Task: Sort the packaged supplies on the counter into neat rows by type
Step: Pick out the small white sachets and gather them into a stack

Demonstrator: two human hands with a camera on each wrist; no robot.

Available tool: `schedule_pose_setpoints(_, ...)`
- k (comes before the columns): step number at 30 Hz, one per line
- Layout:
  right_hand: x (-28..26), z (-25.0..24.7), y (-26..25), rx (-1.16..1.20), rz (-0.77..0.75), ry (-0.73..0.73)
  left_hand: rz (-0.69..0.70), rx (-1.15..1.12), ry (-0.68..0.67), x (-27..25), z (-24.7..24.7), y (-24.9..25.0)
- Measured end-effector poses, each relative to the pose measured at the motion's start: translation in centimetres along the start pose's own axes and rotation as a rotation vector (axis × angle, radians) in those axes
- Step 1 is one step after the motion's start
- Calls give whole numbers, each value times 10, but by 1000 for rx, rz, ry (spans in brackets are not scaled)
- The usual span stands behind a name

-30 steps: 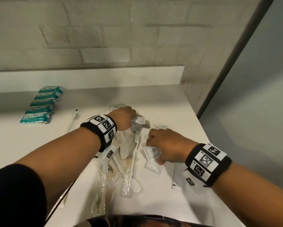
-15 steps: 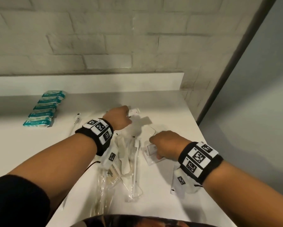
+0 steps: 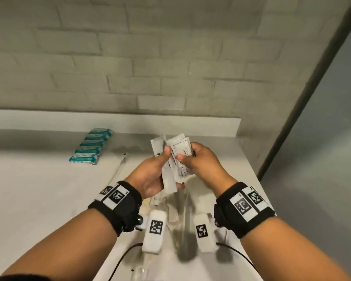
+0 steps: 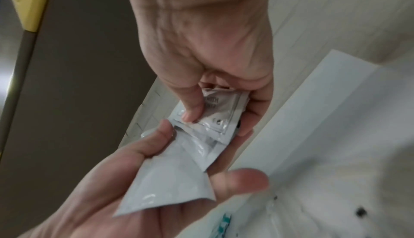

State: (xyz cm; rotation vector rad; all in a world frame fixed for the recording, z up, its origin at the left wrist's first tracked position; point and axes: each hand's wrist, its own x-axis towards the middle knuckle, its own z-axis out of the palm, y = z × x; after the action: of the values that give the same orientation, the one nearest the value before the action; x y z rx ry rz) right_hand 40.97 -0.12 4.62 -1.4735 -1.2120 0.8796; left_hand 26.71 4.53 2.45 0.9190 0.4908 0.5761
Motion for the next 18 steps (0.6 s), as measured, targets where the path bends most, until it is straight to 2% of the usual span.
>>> schedule_pose_setpoints(2, -6, 11, 2, 65, 24, 4, 13, -7, 5, -16, -2, -3)
schedule_pose_setpoints(6, -14, 30, 1, 122, 38, 67, 135, 11, 73, -39, -6, -9)
schedule_pose_setpoints(8, -19, 40, -1, 160, 40, 38, 175, 53, 118, -51, -12, -9)
schedule_pose_setpoints(10, -22, 48, -3, 154, 48, 30, 188, 79, 172, -64, -18, -6)
schedule_pose_setpoints(15, -20, 51, -12, 200, 85, 145, 163, 91, 274, -94, -39, 10)
schedule_pose_setpoints(18, -25, 67, -32, 396, 94, -93, 146, 202, 282, -107, -50, 19)
